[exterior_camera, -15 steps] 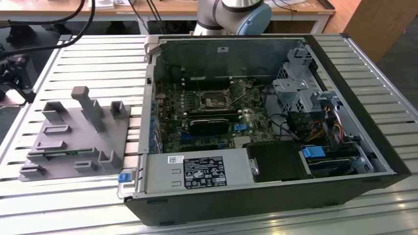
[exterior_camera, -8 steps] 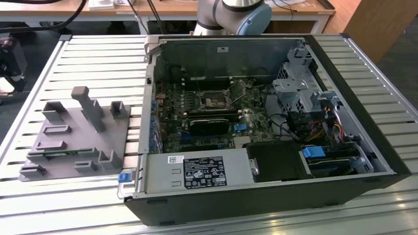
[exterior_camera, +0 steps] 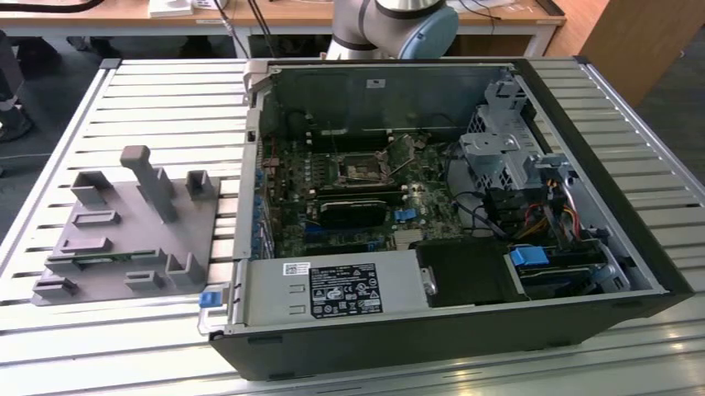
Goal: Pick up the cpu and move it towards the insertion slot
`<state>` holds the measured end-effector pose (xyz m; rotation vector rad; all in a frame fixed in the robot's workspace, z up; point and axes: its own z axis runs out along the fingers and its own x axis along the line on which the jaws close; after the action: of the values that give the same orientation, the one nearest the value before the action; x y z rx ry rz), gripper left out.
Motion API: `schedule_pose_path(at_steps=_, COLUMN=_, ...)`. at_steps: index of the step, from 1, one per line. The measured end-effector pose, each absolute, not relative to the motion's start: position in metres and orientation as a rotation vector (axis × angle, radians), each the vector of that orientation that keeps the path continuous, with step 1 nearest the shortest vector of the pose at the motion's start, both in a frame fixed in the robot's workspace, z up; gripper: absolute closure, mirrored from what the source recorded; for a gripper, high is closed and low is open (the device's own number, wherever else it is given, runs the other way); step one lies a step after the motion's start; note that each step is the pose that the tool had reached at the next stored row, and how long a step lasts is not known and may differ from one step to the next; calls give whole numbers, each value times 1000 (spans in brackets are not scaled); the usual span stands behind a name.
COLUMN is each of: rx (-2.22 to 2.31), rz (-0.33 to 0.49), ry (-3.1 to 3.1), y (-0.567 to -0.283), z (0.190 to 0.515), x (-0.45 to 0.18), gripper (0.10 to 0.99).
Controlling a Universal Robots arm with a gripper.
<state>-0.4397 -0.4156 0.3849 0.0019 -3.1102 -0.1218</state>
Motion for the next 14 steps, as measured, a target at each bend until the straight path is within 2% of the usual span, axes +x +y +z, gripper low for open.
schedule_pose_path(at_steps=14, rx=2, rz=-124, ry=-3108, y=-417, z=385, x=-396, gripper=541)
